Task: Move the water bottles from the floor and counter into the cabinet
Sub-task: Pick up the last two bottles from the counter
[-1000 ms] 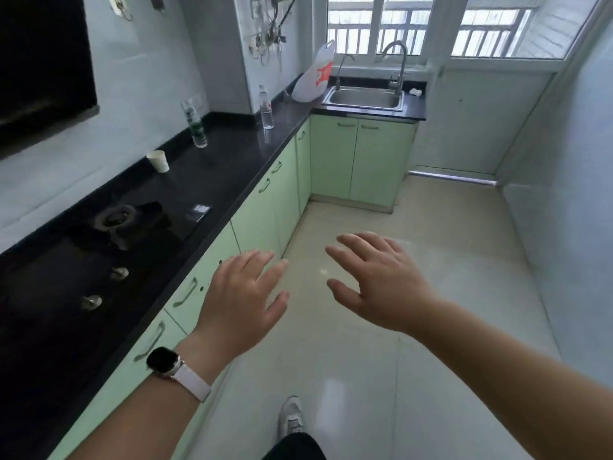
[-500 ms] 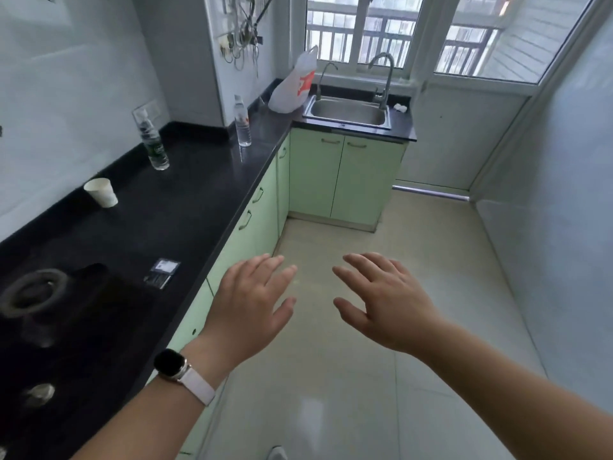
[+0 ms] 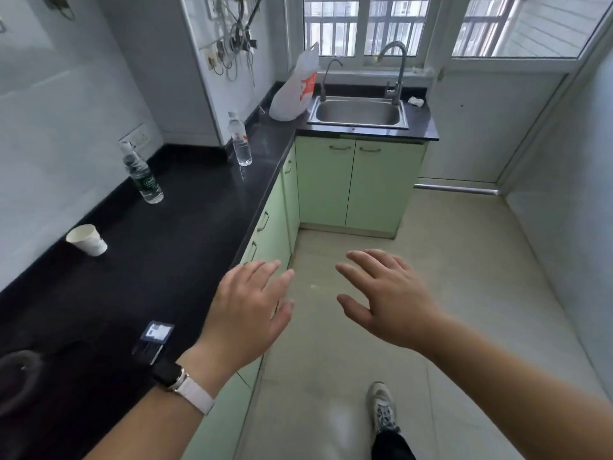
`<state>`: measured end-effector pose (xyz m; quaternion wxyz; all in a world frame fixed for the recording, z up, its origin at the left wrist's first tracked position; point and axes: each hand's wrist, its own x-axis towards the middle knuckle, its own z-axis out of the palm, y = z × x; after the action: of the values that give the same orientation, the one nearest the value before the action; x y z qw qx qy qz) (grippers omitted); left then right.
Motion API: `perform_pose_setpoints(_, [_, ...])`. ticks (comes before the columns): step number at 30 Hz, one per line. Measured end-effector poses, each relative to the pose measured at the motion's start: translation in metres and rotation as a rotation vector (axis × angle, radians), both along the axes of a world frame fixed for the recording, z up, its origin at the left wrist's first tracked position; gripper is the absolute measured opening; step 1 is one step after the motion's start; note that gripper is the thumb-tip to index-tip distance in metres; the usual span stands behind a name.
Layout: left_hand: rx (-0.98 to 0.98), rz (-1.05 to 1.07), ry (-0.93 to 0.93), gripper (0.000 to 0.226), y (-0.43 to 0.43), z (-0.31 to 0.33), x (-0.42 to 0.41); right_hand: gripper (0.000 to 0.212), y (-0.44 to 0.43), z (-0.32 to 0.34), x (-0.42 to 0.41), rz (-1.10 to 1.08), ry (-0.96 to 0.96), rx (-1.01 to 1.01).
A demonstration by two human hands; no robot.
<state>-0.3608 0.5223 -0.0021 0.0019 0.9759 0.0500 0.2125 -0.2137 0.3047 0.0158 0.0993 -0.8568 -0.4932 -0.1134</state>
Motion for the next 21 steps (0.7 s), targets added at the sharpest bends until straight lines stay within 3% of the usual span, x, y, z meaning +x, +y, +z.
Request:
perform_pose_setpoints(14, [0.051, 0.303, 0.016, 0.044, 0.03, 0.02, 0.187, 0.053, 0.083, 0.013, 0.243, 0.288, 0.041, 0.022])
perform_pose_setpoints(21, [0.055, 0.41, 0.003, 0.043, 0.051, 0.023, 0.223, 0.054, 0.129, 0.019, 0.297, 0.387, 0.075, 0.011])
